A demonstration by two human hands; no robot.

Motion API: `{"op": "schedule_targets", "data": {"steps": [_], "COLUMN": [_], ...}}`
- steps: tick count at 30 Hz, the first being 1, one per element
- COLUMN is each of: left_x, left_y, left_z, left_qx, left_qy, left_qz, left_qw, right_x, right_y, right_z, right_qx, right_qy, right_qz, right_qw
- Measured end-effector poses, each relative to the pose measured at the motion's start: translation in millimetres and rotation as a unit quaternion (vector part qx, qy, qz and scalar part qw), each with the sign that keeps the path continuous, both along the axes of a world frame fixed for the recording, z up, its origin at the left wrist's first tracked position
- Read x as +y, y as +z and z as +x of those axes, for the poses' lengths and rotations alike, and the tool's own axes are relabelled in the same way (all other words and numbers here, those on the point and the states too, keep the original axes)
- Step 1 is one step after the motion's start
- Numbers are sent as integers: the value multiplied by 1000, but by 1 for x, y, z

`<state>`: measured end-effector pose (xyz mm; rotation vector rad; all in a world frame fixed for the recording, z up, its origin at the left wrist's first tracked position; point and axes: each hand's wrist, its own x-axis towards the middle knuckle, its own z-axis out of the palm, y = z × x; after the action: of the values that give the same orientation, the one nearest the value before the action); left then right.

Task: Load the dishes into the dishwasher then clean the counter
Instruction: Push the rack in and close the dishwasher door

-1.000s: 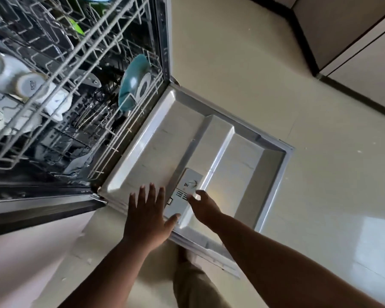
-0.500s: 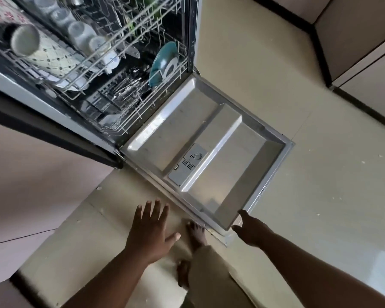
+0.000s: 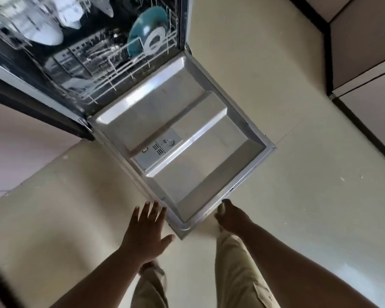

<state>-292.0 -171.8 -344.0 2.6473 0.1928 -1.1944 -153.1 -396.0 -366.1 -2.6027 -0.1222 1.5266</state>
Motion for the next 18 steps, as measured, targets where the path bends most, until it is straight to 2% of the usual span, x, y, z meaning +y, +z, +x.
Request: {"op": "schedule_targets", "data": {"steps": [3, 4, 5, 6, 8, 10, 12, 13, 15, 18], "left_x": [-42, -58, -72, -84, -101, -114, -124, -127, -136, -148], "left_y": [-13, -19, -24, -33, -49, -68, -82, -94, -120, -149], "left_z": [25, 35, 46, 56, 71, 76, 76, 73, 66, 60], "left_qx": [3, 15, 33, 34, 38, 89, 145, 154, 150, 114], "left_qy": [157, 228, 320, 426, 633, 754, 825, 849, 887, 927], "left_qz": [-33, -49, -81, -119, -183, -209, -243, -252, -260, -276], "left_qw": [987, 972, 944, 896, 751, 616, 490, 438, 352, 227], "right_x": [-27, -36, -43, -51, -64, -77, -84, -85, -83, -82], "right_y": [-15, -19, -23, -29, -40, -56, -74, -83, -102, -132], "right_z": [32, 43, 54, 66, 88, 108, 122, 128, 136, 143], "right_qx": [23, 34, 40, 45, 47, 32, 37, 46, 81, 112], "right_qy": [44, 45, 32, 14, -28, -83, -150, -179, -268, -409], "right_qz": [6, 5, 4, 7, 11, 10, 14, 17, 28, 31], "right_qw": [999, 998, 999, 999, 998, 996, 988, 983, 960, 905]}}
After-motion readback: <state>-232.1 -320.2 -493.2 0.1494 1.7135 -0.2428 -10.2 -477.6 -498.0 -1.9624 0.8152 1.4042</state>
